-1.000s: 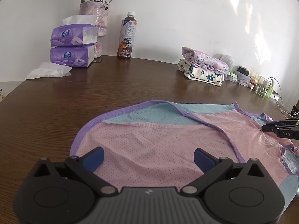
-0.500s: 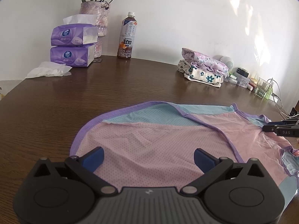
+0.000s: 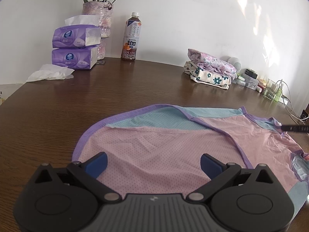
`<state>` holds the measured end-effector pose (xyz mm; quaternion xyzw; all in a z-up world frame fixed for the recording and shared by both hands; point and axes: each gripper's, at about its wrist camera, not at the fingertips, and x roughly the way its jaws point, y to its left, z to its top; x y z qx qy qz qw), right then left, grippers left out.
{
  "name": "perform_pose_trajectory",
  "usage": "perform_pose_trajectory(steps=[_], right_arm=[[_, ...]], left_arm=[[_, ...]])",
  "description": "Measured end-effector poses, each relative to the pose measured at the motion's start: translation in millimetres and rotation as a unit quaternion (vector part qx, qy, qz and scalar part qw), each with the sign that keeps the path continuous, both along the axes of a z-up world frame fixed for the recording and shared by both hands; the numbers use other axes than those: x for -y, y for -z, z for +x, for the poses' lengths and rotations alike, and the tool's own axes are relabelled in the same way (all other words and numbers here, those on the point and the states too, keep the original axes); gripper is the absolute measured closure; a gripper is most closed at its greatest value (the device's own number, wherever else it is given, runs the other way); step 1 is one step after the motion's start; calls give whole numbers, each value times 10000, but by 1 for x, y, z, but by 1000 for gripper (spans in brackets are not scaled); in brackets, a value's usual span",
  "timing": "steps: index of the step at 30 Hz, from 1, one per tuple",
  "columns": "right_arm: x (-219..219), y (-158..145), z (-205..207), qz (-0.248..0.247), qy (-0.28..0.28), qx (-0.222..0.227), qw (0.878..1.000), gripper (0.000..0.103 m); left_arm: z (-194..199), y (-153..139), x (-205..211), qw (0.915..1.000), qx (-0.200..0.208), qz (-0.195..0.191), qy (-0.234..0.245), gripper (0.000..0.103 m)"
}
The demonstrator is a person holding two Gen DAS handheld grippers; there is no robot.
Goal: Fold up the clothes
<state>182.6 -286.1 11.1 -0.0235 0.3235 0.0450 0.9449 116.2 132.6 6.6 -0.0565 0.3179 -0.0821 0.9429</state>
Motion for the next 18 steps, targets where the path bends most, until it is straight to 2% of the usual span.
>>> perform_pose_trajectory(steps=[2, 5, 6, 7, 9, 12, 15, 16, 17, 18], right_arm=[[2, -3, 7, -258, 115, 74, 9996, 84], [-5, 7, 23, -765, 2, -186, 9969, 84], [-7, 11, 28, -878, -41, -279, 9957, 86], [-8, 14, 31, -935, -28, -309, 9951, 95], [-7, 18, 38, -970, 51, -317, 9948, 97], [3, 16, 42, -692, 211, -327, 9968, 97], [22, 2, 28, -3, 347, -187, 9992, 81], [32, -6, 20, 345, 420, -91, 9985, 71], [40, -12, 9, 653, 490, -4, 9967, 67], [49, -18, -3, 940, 557, 76, 9940, 67]], left_arm=[[0, 0, 1, 10000, -6, 39, -1, 0], [0, 0, 0, 10000, -1, 4, -3, 0], [0, 0, -1, 10000, 3, -20, -3, 0], [0, 0, -1, 10000, 7, -44, -4, 0], [0, 0, -1, 10000, 7, -47, -4, 0], [0, 0, 0, 10000, 3, -18, -3, 0], [0, 0, -2, 10000, 8, -61, -2, 0], [0, 0, -2, 10000, 9, -67, -2, 0], [0, 0, -2, 10000, 9, -67, -2, 0], [0, 0, -2, 10000, 8, -61, -2, 0]])
